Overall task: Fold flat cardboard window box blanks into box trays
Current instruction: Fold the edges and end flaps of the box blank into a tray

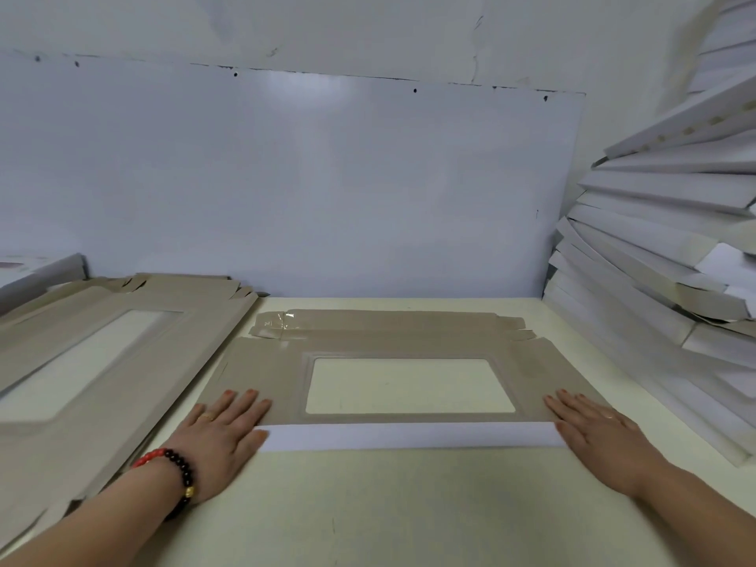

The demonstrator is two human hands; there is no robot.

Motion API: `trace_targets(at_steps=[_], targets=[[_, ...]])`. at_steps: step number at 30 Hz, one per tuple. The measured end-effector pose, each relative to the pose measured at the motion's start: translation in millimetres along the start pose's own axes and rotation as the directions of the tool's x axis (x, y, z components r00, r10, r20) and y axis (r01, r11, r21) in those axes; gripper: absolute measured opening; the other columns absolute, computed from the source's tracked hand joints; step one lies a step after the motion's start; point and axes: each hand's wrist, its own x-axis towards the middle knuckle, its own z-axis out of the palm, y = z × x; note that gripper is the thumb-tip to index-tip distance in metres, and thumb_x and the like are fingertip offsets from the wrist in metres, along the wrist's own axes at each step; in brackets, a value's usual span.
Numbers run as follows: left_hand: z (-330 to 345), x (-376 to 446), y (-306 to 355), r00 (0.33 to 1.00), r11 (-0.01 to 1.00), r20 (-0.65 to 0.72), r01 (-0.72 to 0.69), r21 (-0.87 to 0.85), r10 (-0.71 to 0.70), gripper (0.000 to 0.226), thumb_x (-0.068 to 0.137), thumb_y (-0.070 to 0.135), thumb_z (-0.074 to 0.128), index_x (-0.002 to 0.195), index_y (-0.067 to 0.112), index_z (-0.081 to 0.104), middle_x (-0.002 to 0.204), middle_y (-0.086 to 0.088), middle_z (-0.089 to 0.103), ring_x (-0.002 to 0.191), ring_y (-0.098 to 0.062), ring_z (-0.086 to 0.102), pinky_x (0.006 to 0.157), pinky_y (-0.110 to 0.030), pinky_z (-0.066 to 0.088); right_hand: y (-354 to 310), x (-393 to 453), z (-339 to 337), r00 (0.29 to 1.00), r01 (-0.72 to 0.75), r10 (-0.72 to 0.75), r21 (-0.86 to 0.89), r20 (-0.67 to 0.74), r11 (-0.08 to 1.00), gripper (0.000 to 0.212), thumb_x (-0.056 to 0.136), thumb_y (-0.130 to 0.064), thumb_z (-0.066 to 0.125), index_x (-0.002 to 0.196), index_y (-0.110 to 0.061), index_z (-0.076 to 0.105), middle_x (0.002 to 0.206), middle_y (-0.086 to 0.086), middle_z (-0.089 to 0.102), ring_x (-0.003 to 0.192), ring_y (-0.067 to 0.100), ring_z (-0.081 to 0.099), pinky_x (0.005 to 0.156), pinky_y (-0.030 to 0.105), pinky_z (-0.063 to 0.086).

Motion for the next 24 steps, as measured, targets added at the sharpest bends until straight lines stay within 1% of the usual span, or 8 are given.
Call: trace_targets(at_steps=[3, 6, 9, 12, 16, 19, 22, 24], targets=[[-2, 1, 1, 0.997, 0.998, -0.05, 0.058, -0.017, -0.059, 0.058, 0.098, 0.058, 0.013, 0.152, 0.041, 0.003, 0.16, 0.015, -0.008, 0.147, -0.012, -0.012, 0.119, -0.037, -0.003, 7, -12, -3, 0.996, -0.001, 0.008, 0.078, -0.091, 0.997, 0.043, 0.103, -0.044, 0.028, 0.146, -0.043, 0.033, 0.154, -0.019, 0.028, 0.142, 0.007, 0.024, 0.115, 0.031, 0.022], [-6, 4, 11, 0.971, 0.987, -0.191, 0.155, 0.041, -0.144, 0.058, 0.097, 0.06, 0.019, 0.151, 0.04, 0.014, 0.162, 0.008, -0.004, 0.149, -0.019, -0.007, 0.118, -0.039, 0.0, 6, -27, -9, 0.979, 0.05, -0.02, 0.143, -0.203, 0.989, 0.022, 0.098, -0.038, 0.048, 0.117, -0.042, 0.058, 0.122, -0.015, 0.058, 0.112, 0.013, 0.05, 0.093, 0.03, 0.038], [-12, 9, 30, 0.925, 0.976, -0.319, 0.219, 0.002, -0.207, 0.049, 0.098, 0.051, 0.032, 0.144, 0.037, 0.032, 0.158, 0.002, 0.021, 0.144, -0.023, 0.018, 0.115, -0.038, 0.021, -4, -44, -17, 0.952, 0.039, 0.007, 0.143, -0.306, 0.989, 0.007, 0.092, -0.033, 0.061, 0.094, -0.039, 0.063, 0.089, -0.012, 0.06, 0.085, 0.016, 0.056, 0.075, 0.031, 0.041], [-10, 14, 52, 0.9, 0.962, -0.347, 0.224, -0.154, -0.265, 0.032, 0.098, 0.033, 0.035, 0.126, 0.029, 0.05, 0.129, 0.001, 0.047, 0.119, -0.024, 0.041, 0.094, -0.034, 0.042, -14, -60, -20, 0.929, 0.015, 0.018, 0.087, -0.371, 0.996, 0.004, 0.086, -0.027, 0.071, 0.082, -0.026, 0.069, 0.073, -0.008, 0.061, 0.07, 0.021, 0.059, 0.066, 0.035, 0.042], [-2, 17, 88, 0.906, 0.936, -0.364, 0.086, -0.341, -0.215, 0.031, 0.098, 0.022, 0.035, 0.124, 0.024, 0.051, 0.125, -0.002, 0.049, 0.108, -0.025, 0.043, 0.089, -0.031, 0.041, -25, -90, -25, 0.914, 0.066, -0.036, 0.062, -0.404, 0.996, 0.016, 0.071, -0.019, 0.084, 0.068, -0.022, 0.069, 0.06, -0.007, 0.062, 0.057, 0.02, 0.062, 0.057, 0.034, 0.046], [-4, 12, 116, 0.926, 0.917, -0.352, -0.019, -0.398, -0.134, 0.031, 0.097, 0.03, 0.036, 0.123, 0.024, 0.052, 0.127, 0.0, 0.054, 0.111, -0.022, 0.05, 0.094, -0.03, 0.039, -43, -111, -28, 0.938, 0.17, -0.144, 0.056, -0.314, 0.984, 0.027, 0.062, -0.024, 0.089, 0.06, -0.032, 0.064, 0.055, -0.018, 0.058, 0.05, 0.007, 0.058, 0.055, 0.02, 0.042], [-7, 0, 148, 0.957, 0.958, -0.286, -0.043, -0.283, -0.042, 0.036, 0.096, 0.048, 0.031, 0.117, 0.025, 0.048, 0.128, 0.004, 0.053, 0.118, -0.018, 0.047, 0.099, -0.035, 0.035, -82, -125, -26, 0.922, 0.239, -0.217, 0.03, -0.32, 0.971, 0.039, 0.071, -0.048, 0.077, 0.042, -0.038, 0.054, 0.042, -0.024, 0.049, 0.037, -0.005, 0.048, 0.053, 0.015, 0.038], [-8, -9, 170, 0.978, 0.967, -0.209, -0.044, -0.25, -0.01, 0.05, 0.094, 0.057, 0.029, 0.126, 0.021, 0.042, 0.136, 0.002, 0.046, 0.127, -0.019, 0.04, 0.106, -0.038, 0.031, -116, -130, -19, 0.925, 0.262, -0.26, -0.03, -0.276, 0.965, 0.064, 0.099, -0.052, 0.034, 0.043, -0.035, 0.06, 0.046, -0.024, 0.054, 0.043, -0.008, 0.052, 0.056, 0.012, 0.04]])
